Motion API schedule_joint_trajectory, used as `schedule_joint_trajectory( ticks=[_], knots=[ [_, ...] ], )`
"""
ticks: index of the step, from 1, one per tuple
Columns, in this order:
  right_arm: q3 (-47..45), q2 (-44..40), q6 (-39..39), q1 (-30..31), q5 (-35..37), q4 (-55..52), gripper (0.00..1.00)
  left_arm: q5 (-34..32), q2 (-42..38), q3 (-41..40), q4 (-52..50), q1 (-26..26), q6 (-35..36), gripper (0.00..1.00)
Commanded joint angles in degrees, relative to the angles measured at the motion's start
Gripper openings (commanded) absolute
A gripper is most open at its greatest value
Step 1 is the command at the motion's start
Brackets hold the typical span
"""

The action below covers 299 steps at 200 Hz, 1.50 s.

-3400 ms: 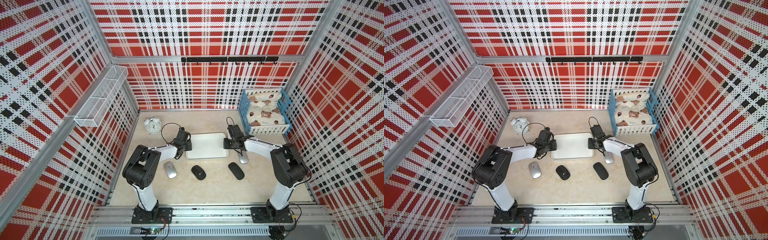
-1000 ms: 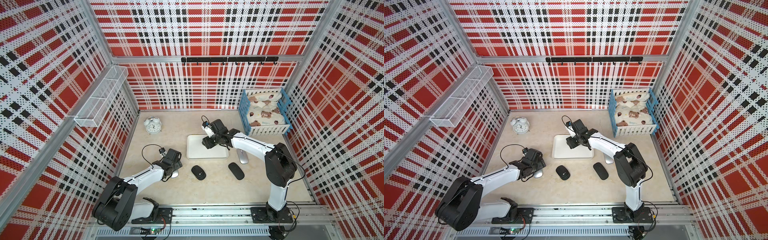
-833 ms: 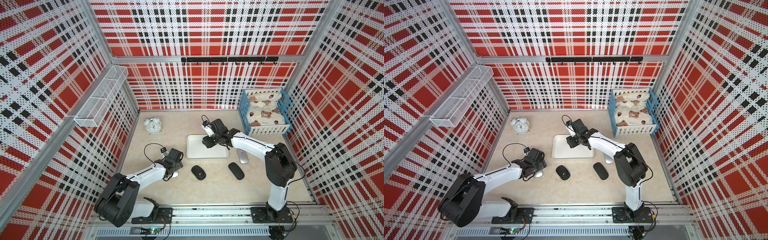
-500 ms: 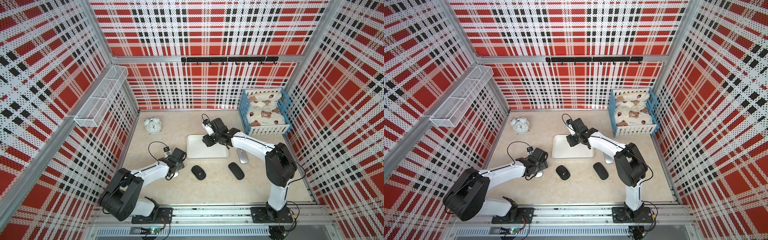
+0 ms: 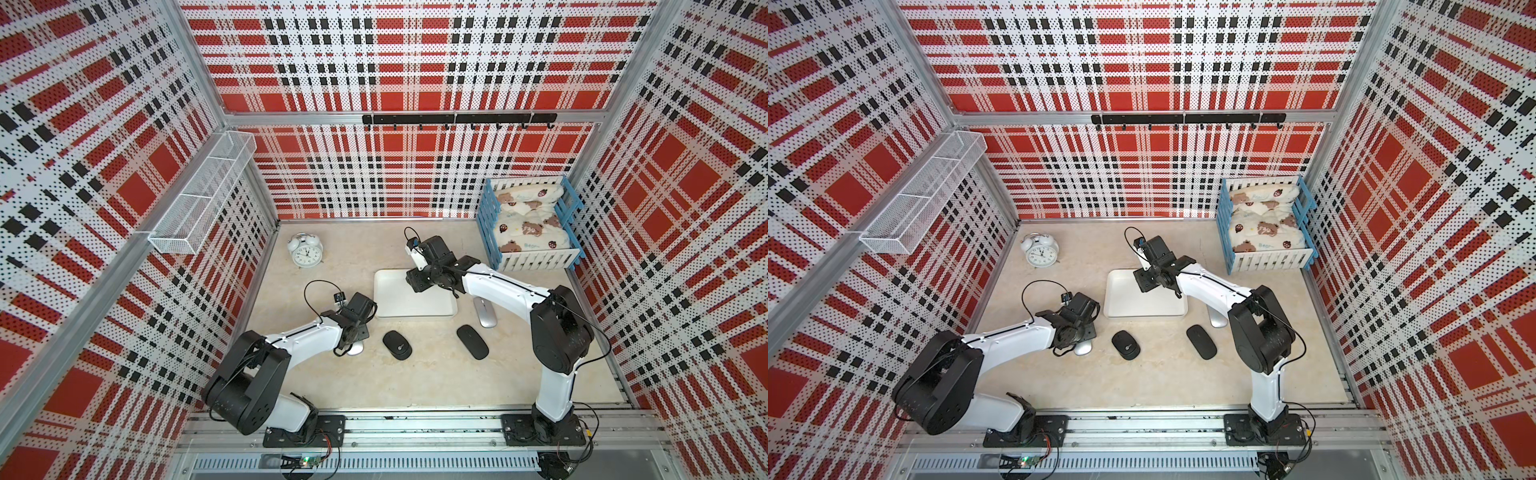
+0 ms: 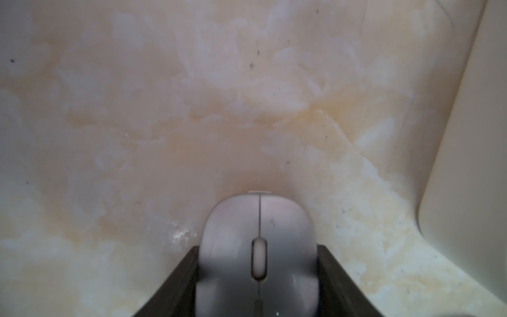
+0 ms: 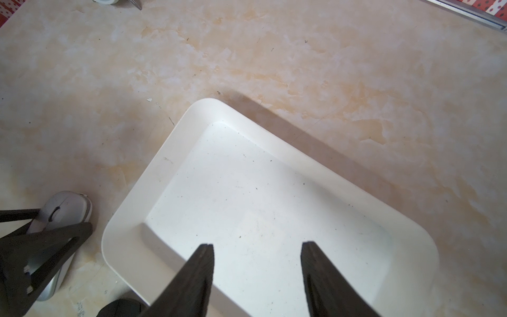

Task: Put the mouse in the storage box
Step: Pick up the mouse from the center of the board, then place the mouse in the storage box.

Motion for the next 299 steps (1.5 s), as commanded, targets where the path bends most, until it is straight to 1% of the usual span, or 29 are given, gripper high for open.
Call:
schedule_joint_trajectory(
  ticks=[1,13,53,80,98,111,132,153,177,181,195,216,219,226,247,260,299],
  knots=[
    [0.2,-1.3,0.7,-0.1,1.1,1.1,0.58,3.5,0.9,1.7,-4.0,-0.8,2.1,0.43],
    [0.2,-1.3,0.8,-0.1,1.2,1.0,0.57,2.7,0.2,3.7,-4.9,-0.8,3.6,0.39],
    [-1.3,-3.4,1.6,-0.1,2.2,2.4,0.57,-3.4,-0.7,12.7,-12.9,0.8,7.6,0.38],
    [-3.0,-5.7,2.1,-0.1,3.2,3.8,0.57,-5.2,-1.9,20.3,-17.7,1.7,9.9,0.35],
    [-4.5,-7.2,2.5,-0.1,4.5,5.2,0.57,-4.8,-1.6,26.7,-18.2,1.4,11.2,0.33],
    [-5.6,-8.1,2.7,-0.1,5.4,6.3,0.57,-5.1,0.0,31.9,-18.2,0.6,12.0,0.33],
    [-5.7,-8.6,3.3,-0.2,6.9,6.6,0.57,-5.5,5.6,39.1,-17.9,-1.2,13.7,0.32],
    [-5.3,-9.5,4.1,-0.2,8.4,6.3,0.57,-4.2,10.9,43.3,-15.2,-3.1,14.7,0.32],
    [-6.6,-11.8,6.3,-0.6,12.6,6.6,0.57,-1.7,16.2,45.5,-11.0,-4.1,15.5,0.32],
    [-6.9,-12.3,7.0,-0.8,14.5,6.6,0.57,-1.6,17.1,45.8,-10.6,-4.2,15.5,0.32],
    [-8.7,-14.5,10.2,-2.6,15.7,6.8,0.57,-1.1,19.5,46.1,-9.3,-4.4,15.6,0.31],
    [-12.8,-17.8,14.6,-6.7,13.2,8.1,0.57,-0.7,21.4,43.6,-6.0,-4.1,16.0,0.31],
    [-13.5,-18.1,14.8,-7.2,11.3,8.4,0.57,-0.6,21.5,43.1,-5.3,-4.0,16.1,0.31],
    [-14.9,-19.0,14.9,-7.9,10.0,9.3,0.57,0.0,21.9,42.0,-4.2,-3.6,16.2,0.31],
    [-18.4,-20.6,12.7,-8.2,6.7,12.0,0.57,1.4,23.4,39.3,-1.8,-2.5,16.3,0.31],
    [-20.0,-20.9,12.6,-8.2,5.8,13.0,0.57,1.8,24.0,37.7,-0.2,-2.3,16.5,0.31],
    [-20.5,-19.6,12.9,-8.2,4.5,13.7,0.57,2.7,26.2,35.2,3.1,-2.7,16.3,0.31]
  ],
)
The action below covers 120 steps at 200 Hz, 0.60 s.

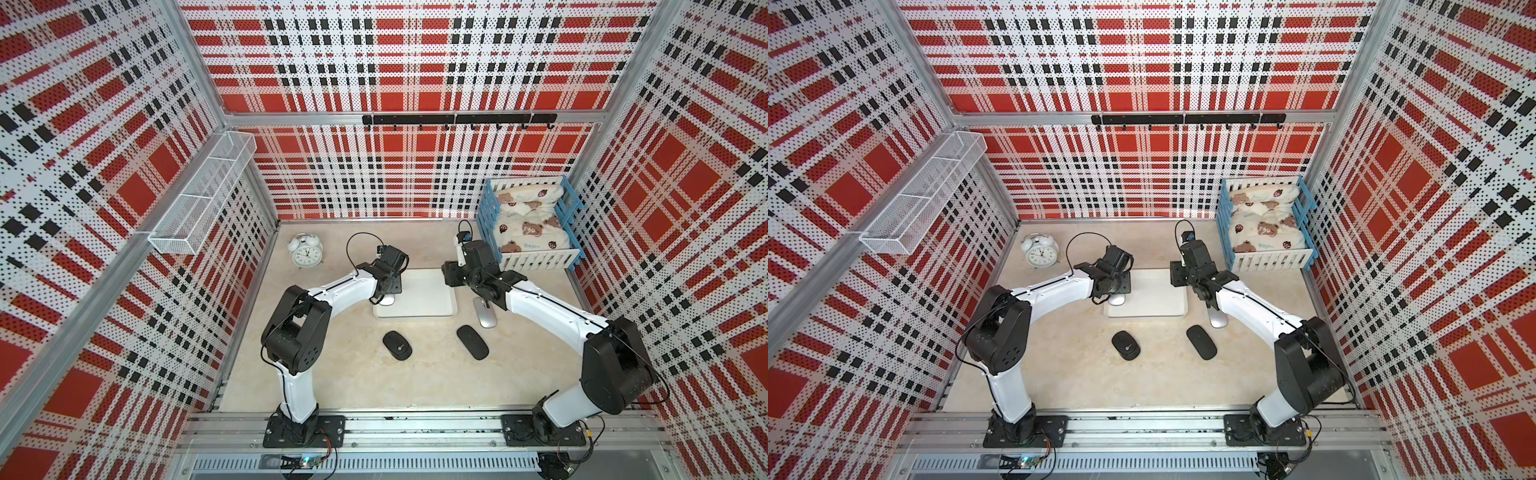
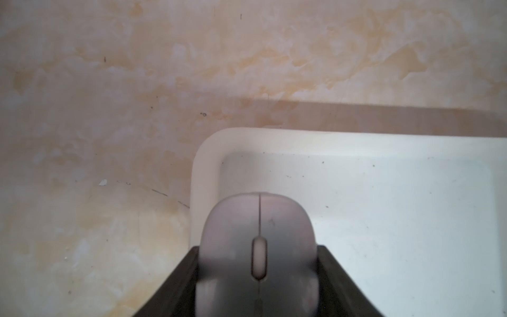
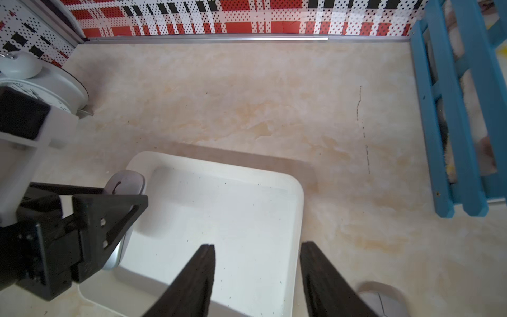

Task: Put the mouse in the storage box
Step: Place the mouse in the storage box.

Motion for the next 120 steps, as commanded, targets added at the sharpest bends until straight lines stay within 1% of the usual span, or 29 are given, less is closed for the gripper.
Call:
schedule_joint_trajectory(
  ticks=[1,14,48,76,88,108,120],
  knots=[
    [0.2,0.3,0.7,0.3,-1.9,2.8,0.57,1.1,1.8,-0.8,4.2,-0.4,0.5,0.31],
    [0.3,0.6,0.7,0.3,-2.4,3.3,0.57,1.2,2.7,-0.9,4.3,-0.6,0.7,0.28],
    [0.8,1.1,0.3,0.3,-2.5,4.2,0.57,-0.5,3.8,-1.4,4.2,-0.9,1.4,0.28],
    [1.3,1.7,0.0,0.3,-3.0,4.1,0.57,-1.6,4.3,-1.6,3.3,-1.1,1.5,0.34],
    [1.3,2.0,-0.1,0.3,-2.8,4.0,0.57,-2.4,4.4,-1.5,2.9,-1.3,1.5,0.41],
    [1.3,2.5,-0.4,0.3,-2.5,4.1,0.57,-2.7,4.9,-1.1,2.5,-1.7,1.4,0.42],
    [1.4,2.7,-0.4,0.3,-2.7,4.1,0.57,-3.2,5.3,-0.6,2.1,-2.1,1.4,0.47]
  ],
)
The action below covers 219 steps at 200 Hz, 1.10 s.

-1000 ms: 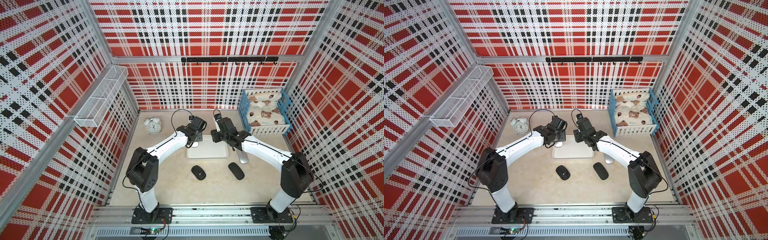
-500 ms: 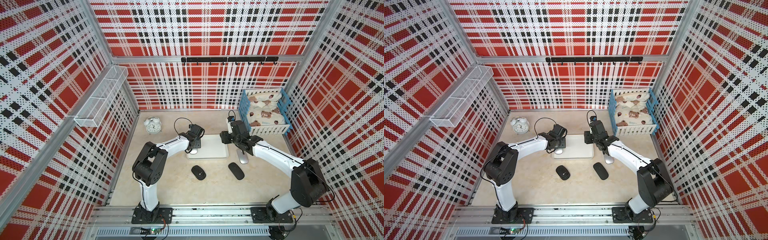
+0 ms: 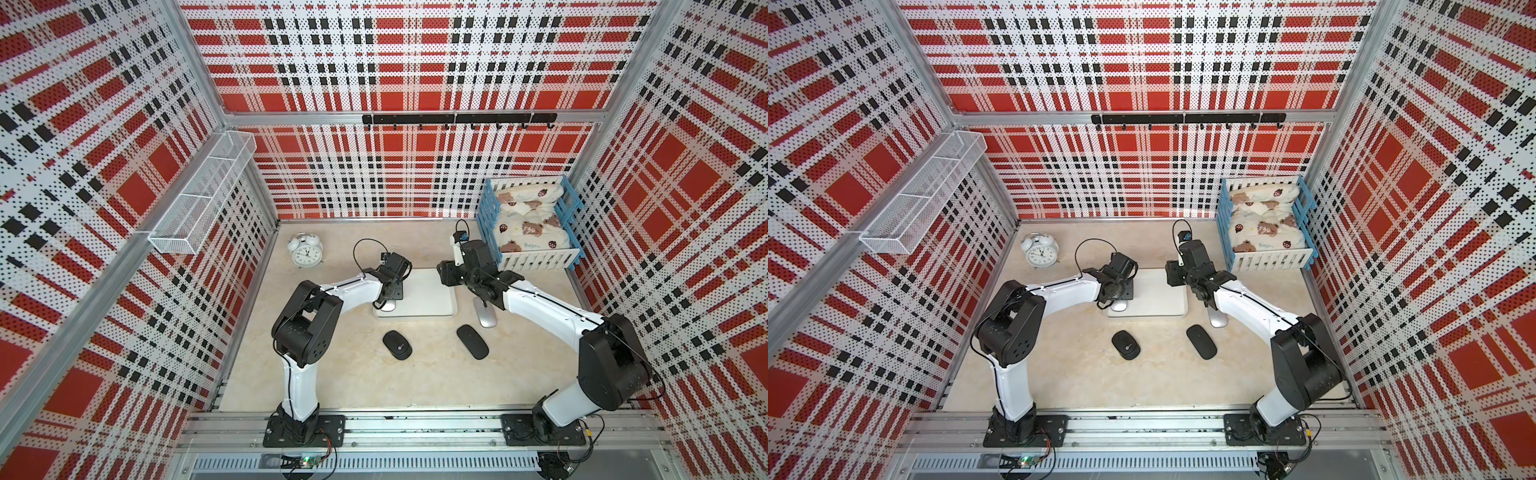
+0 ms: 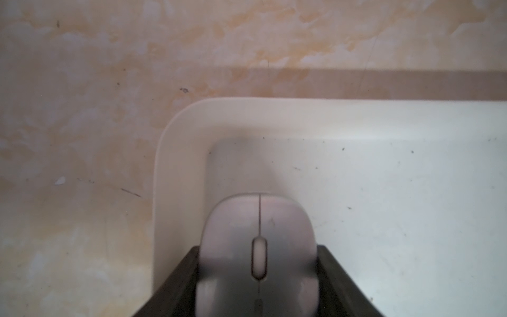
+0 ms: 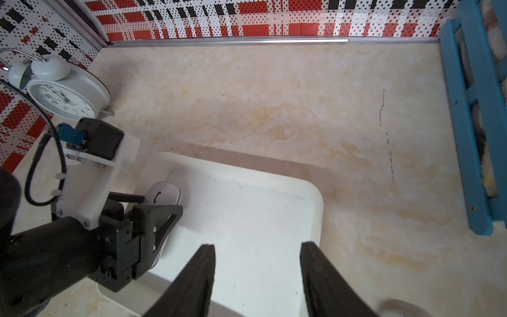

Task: Put the mouse in the storage box
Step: Place the mouse in the storage box, then pick up the mouse from the center of the board.

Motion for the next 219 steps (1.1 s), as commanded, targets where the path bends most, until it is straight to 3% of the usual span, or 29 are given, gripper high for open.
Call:
schedule_joint_trajectory(
  ticks=[1,115,166,188,219],
  knots=[
    [1.4,1.2,-0.5,0.2,-0.3,1.1,0.57,-1.8,1.5,0.4,-0.4,-1.0,0.7,0.47],
    [1.6,0.8,-1.8,0.2,-0.3,1.1,0.57,-3.2,-1.9,5.3,-4.5,-2.0,0.2,0.74],
    [1.7,0.2,-2.4,0.3,-0.1,0.9,0.57,-4.9,-5.7,8.9,-8.7,-2.4,-0.1,0.75],
    [1.4,-0.4,-4.1,0.2,-2.4,-0.4,0.57,-4.5,-10.3,6.6,-9.7,-4.0,-1.8,0.74],
    [-4.1,-3.4,-2.4,-2.5,-8.6,1.3,0.61,-0.2,-18.2,-2.9,-9.7,-8.0,-8.5,0.73]
  ],
)
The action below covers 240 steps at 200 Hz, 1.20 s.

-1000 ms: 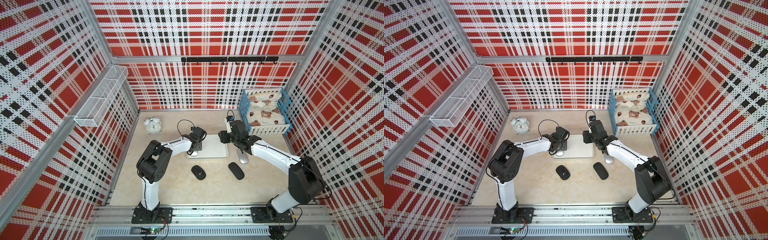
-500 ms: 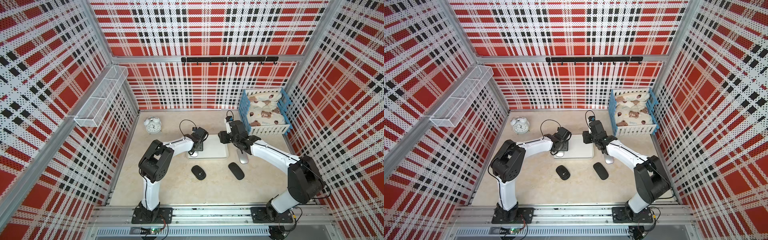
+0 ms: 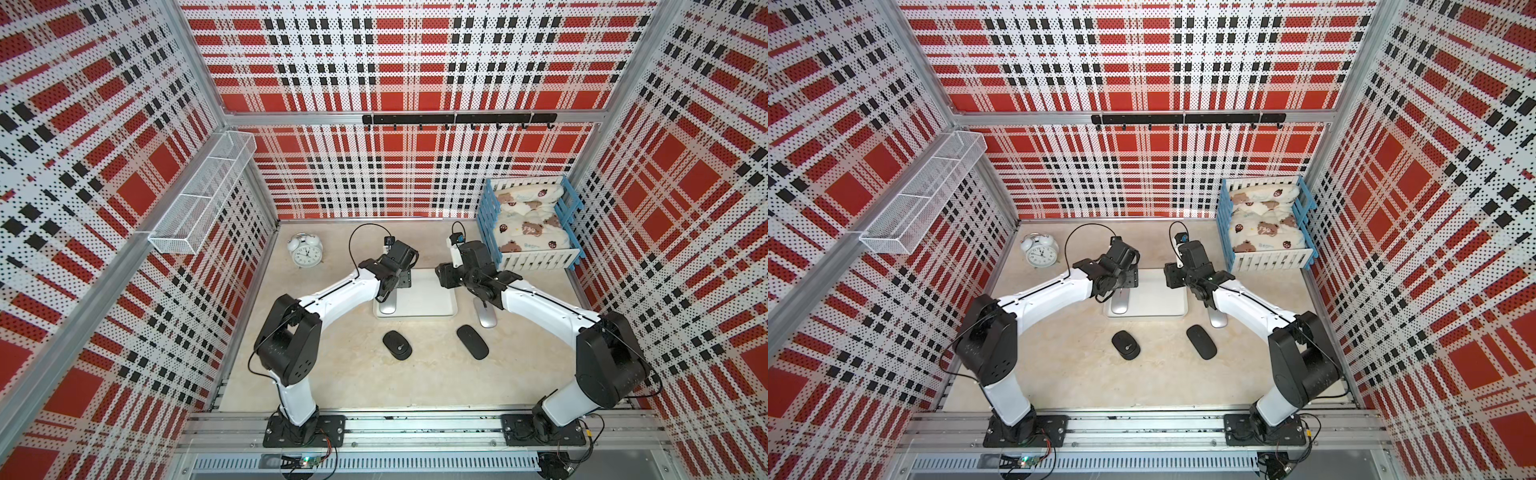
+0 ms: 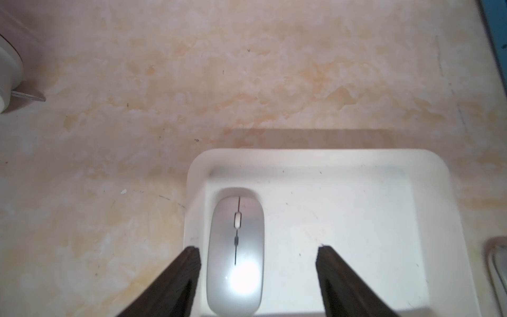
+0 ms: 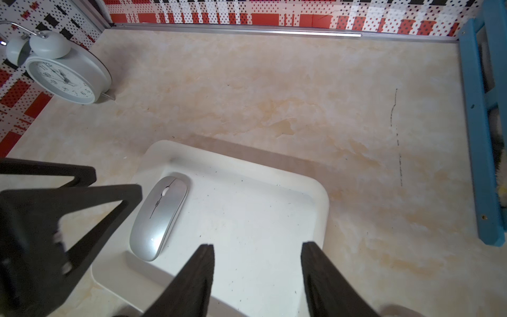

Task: Put the mouse in the storage box
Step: Pick up the mouse from the center of the board.

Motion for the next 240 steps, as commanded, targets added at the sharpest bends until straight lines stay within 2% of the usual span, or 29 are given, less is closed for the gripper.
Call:
schedule_joint_trajectory(
  ticks=[1,36,47,62,118,170,240],
  knots=[
    [-3.8,-3.6,0.5,-2.1,-5.1,1.2,0.61,3.2,-5.8,-6.4,-2.3,-3.2,-5.7,0.73],
    [-7.9,-4.2,-0.1,-3.6,-4.6,2.1,0.62,7.0,-9.9,-14.0,-1.8,-6.2,-12.0,0.74],
    [-8.1,-3.9,-0.6,-3.6,-4.4,2.0,0.65,8.2,-10.5,-14.6,-1.6,-6.8,-13.1,0.75],
    [-8.5,-3.9,-1.4,-3.6,-4.1,2.4,0.69,10.2,-10.8,-15.2,-1.2,-7.6,-14.1,0.84],
    [-7.2,-3.8,-2.5,-3.6,-2.7,2.7,0.69,19.2,-11.2,-19.4,0.9,-8.5,-19.4,0.91],
    [-6.2,-2.4,-2.8,-3.6,-2.0,2.8,0.68,20.3,-12.8,-24.0,0.8,-10.2,-25.3,0.92],
    [-5.2,-2.3,-2.3,-3.6,-3.3,3.8,0.68,21.7,-9.0,-27.6,2.7,-10.6,-26.5,0.90]
  ],
)
